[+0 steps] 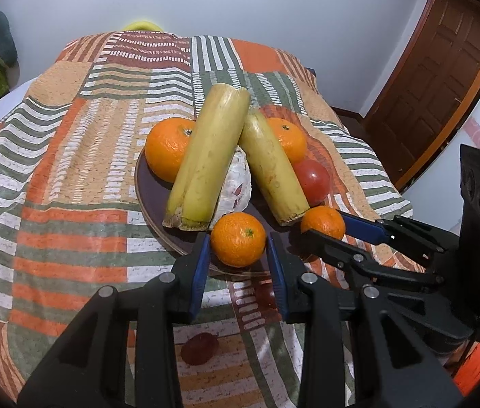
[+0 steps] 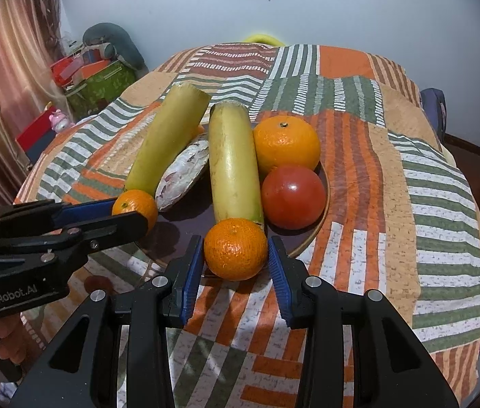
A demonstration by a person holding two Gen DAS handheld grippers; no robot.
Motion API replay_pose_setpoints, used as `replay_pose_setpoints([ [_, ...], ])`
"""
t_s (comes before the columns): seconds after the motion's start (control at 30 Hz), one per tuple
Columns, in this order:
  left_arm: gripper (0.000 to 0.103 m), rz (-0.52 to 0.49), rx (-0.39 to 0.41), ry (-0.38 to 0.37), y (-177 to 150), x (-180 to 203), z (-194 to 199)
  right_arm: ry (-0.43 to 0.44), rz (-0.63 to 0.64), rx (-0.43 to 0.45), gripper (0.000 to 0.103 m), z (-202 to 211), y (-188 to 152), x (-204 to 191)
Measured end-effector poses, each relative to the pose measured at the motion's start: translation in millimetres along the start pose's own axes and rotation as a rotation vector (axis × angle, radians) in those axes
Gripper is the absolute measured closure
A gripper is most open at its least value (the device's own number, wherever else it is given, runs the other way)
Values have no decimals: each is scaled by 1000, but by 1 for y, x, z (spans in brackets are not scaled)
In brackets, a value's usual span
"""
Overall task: Organize fruits
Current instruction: 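Carry both tangerines onto the plate and open both tools, then grasp a dark red date with the left tool while the right tool grasps the other date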
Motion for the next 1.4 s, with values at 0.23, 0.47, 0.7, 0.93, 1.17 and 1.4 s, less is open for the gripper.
replay_pose_setpoints([
  [0.23,70,-1,-4,-4,1,3,1,-2,-3,-13,67,-2,-1,1],
  [0.47,70,-3,2,9,-7,1,15,7,-16,3,64,9,0,2],
  [0.7,67,-11,-10,39,-25,-6,32,-9,1,9,60,23,-7,-7],
  [0.93,66,-12,-79,48,-60,-18,23,-7,10,-18,58,24,-22,-16],
  [1.17,66,-34,-122,55,-81,-15,3,7,7,-54,58,12,-34,-26],
  [1.4,67,-25,-95,34,-78,-14,-3,16,32,-101,58,-8,-34,-37],
])
Point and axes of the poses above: each gripper's, at about its wrist camera, not at the fingertips, and z roughly against the way its jaws point, x to its right, y to its top, the point moved 10 cm from there along -z, roughly the way its jaws point, and after that the axes turned 14 degrees about -x, right-handed, at the moved point
